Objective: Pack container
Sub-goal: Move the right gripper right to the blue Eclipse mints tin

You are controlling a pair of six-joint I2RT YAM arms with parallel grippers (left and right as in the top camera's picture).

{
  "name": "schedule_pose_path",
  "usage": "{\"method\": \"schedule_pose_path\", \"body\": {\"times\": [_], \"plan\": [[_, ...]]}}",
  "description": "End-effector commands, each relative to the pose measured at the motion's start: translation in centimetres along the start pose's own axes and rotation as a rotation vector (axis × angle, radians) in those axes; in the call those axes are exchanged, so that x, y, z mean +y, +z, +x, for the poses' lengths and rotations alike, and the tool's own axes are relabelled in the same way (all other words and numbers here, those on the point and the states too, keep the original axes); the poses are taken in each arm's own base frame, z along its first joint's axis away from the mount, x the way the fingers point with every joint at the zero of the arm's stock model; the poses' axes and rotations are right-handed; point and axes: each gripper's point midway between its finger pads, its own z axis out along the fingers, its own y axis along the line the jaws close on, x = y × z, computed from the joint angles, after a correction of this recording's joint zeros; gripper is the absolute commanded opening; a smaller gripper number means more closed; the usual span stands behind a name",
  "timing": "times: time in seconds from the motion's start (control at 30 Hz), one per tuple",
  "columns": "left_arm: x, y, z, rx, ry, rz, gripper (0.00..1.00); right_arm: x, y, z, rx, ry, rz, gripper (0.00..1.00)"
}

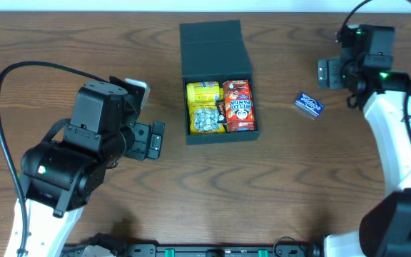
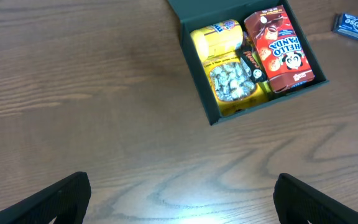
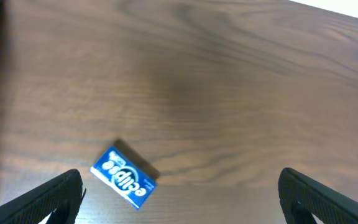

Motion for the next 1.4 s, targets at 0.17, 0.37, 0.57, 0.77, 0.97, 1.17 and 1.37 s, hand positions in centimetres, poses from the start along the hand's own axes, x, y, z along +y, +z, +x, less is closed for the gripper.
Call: {"method": "schedule_pose_path", "body": {"times": [0.17, 0.37, 0.57, 0.77, 0.97, 1.17, 1.37], "plan": [[0.1, -0.5, -0.3, -0.015, 0.001, -0.001, 0.95, 4.2, 3.0, 2.0, -0.017, -0.278, -0.352, 0.99], [0.1, -0.5, -0.3, -0.014, 0.001, -0.001, 0.95, 5.1, 6.0, 4.4, 0.045, -0.375, -0.401, 0.91], [0.1, -0.5, -0.3, -0.014, 0.001, -0.001, 0.95, 5.4, 9.6, 7.6, 0.153, -0.377, -0.414, 0.88], [0.1, -0.5, -0.3, -0.014, 0.001, -0.001, 0.95, 5.5, 11.1, 9.2, 0.202, -0.375, -0.416, 0.87], [0.1, -0.5, -0.3, -0.015, 0.001, -0.001, 0.95, 5.6, 12.0, 9.3, 0.197, -0.375, -0.414, 0.8], [0.1, -0.5, -0.3, -0.015, 0.001, -0.001, 0.95, 6.0, 12.9, 10.4, 0.228, -0.371, -0.432, 0.8], [0.1, -0.5, -0.3, -0.014, 0.001, -0.001, 0.95, 6.1, 13.1, 10.7, 0.233, -0.371, -0.435, 0.81]]}}
